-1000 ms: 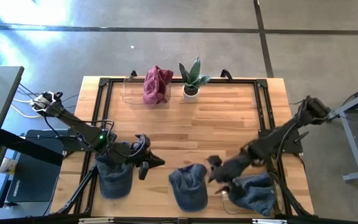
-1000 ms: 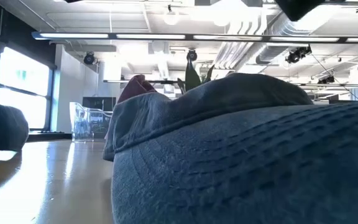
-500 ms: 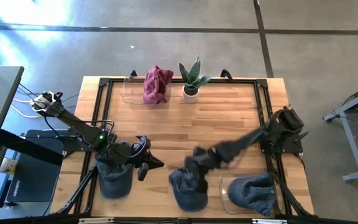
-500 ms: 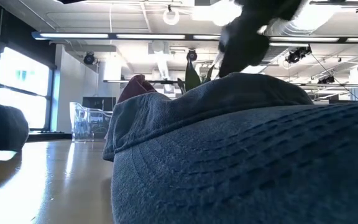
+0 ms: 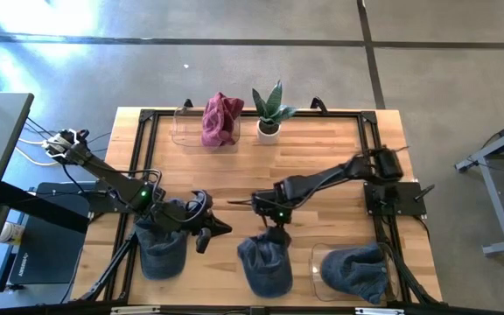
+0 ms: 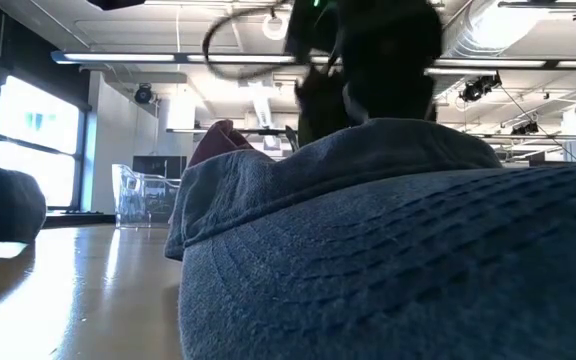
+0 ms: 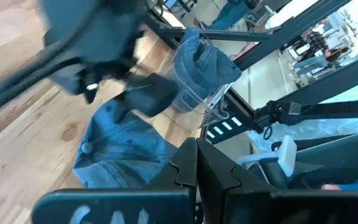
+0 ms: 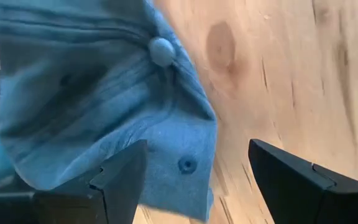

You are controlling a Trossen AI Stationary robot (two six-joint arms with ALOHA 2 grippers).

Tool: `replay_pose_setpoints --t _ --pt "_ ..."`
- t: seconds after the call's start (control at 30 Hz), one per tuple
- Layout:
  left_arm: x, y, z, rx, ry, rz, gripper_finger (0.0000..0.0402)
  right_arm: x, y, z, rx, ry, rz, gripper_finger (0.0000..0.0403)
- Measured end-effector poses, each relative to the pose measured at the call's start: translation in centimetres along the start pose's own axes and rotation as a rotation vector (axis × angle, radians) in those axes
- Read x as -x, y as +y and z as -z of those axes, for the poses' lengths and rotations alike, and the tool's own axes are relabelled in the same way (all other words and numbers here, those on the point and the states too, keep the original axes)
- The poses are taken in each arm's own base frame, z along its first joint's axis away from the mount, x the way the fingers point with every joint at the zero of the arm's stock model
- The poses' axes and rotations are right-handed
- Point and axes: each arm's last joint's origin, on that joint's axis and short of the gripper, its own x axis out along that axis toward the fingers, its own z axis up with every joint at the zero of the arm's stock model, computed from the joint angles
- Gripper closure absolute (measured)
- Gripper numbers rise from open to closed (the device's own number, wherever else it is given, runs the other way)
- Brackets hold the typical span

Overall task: Pick & Place hat
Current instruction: Put the top blue cap into the bottom transparent bin

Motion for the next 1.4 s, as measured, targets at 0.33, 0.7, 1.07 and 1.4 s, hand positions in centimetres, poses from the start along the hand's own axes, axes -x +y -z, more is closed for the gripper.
replay_pose_setpoints --t 0.33,0.7,1.07,1.4 --pt "0.0 0.0 0.1 -0.026 0.014 0.005 0.0402 -2.1 -0.8 -1.5 -0.072 0.048 -0.192 0.0262" --pt "3.3 -0.7 -2.2 -0.108 -0.109 0.061 0.0402 11.1 2.1 0.2 0.009 -0.508 -0.017 0.0395" --pt "5.0 -0.5 -3.1 -0.248 -0.181 0.024 0.0402 9.0 5.5 5.0 0.451 -0.546 0.269 0.0385" --pt "1.0 0.2 -0.5 -0.188 -0.015 -0.030 0.0402 1.4 4.9 6.6 0.358 -0.305 0.041 0.0252"
